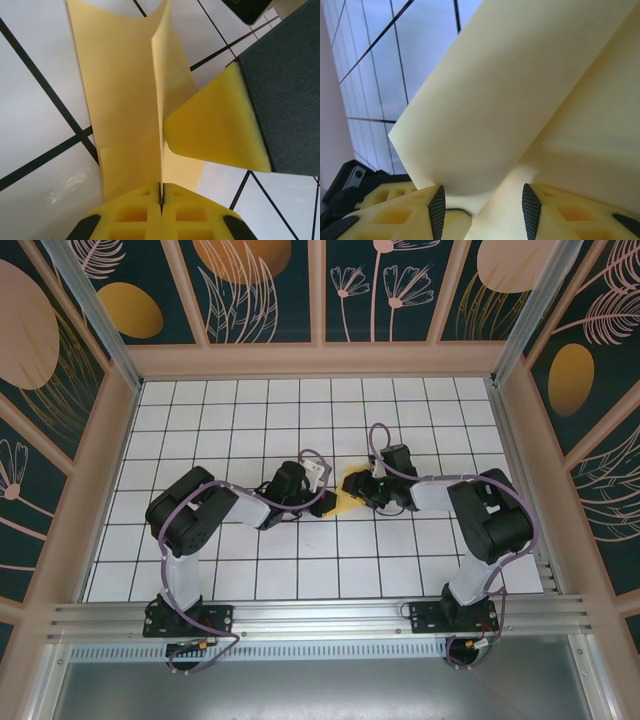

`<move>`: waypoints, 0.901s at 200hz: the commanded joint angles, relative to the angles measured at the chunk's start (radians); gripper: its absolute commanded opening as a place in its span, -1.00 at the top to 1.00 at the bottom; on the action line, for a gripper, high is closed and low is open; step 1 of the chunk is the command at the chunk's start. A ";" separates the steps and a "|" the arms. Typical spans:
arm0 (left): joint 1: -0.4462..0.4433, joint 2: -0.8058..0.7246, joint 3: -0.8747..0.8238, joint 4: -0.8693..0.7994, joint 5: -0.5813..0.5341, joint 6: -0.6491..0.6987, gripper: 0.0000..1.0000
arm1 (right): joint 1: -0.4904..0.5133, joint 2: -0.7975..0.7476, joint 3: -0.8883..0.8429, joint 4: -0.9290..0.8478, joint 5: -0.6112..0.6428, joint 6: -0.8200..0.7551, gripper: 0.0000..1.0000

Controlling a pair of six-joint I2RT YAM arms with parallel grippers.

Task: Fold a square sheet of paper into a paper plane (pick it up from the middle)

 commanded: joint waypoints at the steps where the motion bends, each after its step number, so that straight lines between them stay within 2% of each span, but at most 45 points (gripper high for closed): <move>1: -0.003 0.015 0.029 -0.039 0.015 0.021 0.81 | 0.006 0.033 0.028 -0.079 0.066 -0.005 0.09; 44: -0.004 -0.031 0.024 -0.099 -0.005 0.023 0.51 | 0.006 0.062 0.044 -0.157 0.126 0.023 0.14; 78: -0.002 -0.111 -0.010 -0.132 -0.064 -0.006 0.24 | 0.006 0.091 0.062 -0.217 0.168 0.039 0.21; 99: 0.000 -0.153 -0.025 -0.152 -0.115 -0.048 0.14 | 0.006 0.105 0.064 -0.232 0.174 0.044 0.24; 118: 0.000 -0.177 -0.034 -0.160 -0.161 -0.101 0.14 | 0.007 0.112 0.068 -0.246 0.175 0.041 0.26; 180: 0.000 -0.158 -0.049 -0.077 -0.204 -0.299 0.45 | 0.007 0.158 0.104 -0.328 0.172 -0.008 0.36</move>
